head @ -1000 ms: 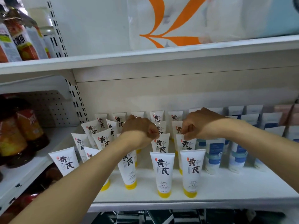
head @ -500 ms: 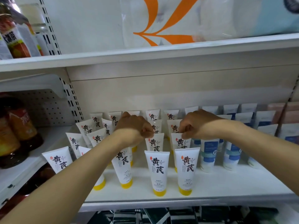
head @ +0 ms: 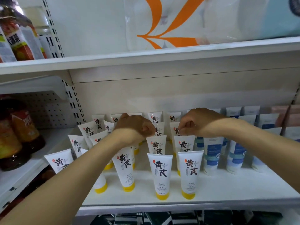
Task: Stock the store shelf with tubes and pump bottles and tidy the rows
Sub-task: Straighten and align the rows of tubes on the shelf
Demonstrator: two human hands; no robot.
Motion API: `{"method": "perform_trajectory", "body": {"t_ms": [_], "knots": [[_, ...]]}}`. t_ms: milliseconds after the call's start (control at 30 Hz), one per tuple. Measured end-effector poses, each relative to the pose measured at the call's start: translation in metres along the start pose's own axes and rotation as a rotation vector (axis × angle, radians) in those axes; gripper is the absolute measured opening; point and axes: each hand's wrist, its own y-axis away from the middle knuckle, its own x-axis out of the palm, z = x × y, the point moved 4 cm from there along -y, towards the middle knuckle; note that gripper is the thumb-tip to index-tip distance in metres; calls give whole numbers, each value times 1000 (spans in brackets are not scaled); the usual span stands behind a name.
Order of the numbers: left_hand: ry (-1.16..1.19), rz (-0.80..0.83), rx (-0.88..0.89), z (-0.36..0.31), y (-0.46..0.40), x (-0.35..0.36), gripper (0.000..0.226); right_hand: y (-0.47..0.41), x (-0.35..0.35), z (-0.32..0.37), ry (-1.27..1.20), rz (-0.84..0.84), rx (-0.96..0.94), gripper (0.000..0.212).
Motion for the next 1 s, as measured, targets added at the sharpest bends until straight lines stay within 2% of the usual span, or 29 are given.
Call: {"method": "perform_trajectory", "body": {"t_ms": [233,500,800,1000], "knots": [[178,-154,-107,66,3,-36,16,-15,-6,6,-52,-102,-73,18],[128,-45,-61,118,-5,-28,14,-56,-8,36,-33,-131,-197,16],[66,-9,18,156,-36,-14,15,-117,-6,67,120,-126,-154,12],[42,-26,29,178,-56,-4,16,-151,5,82,212,-117,-136,21]]}}
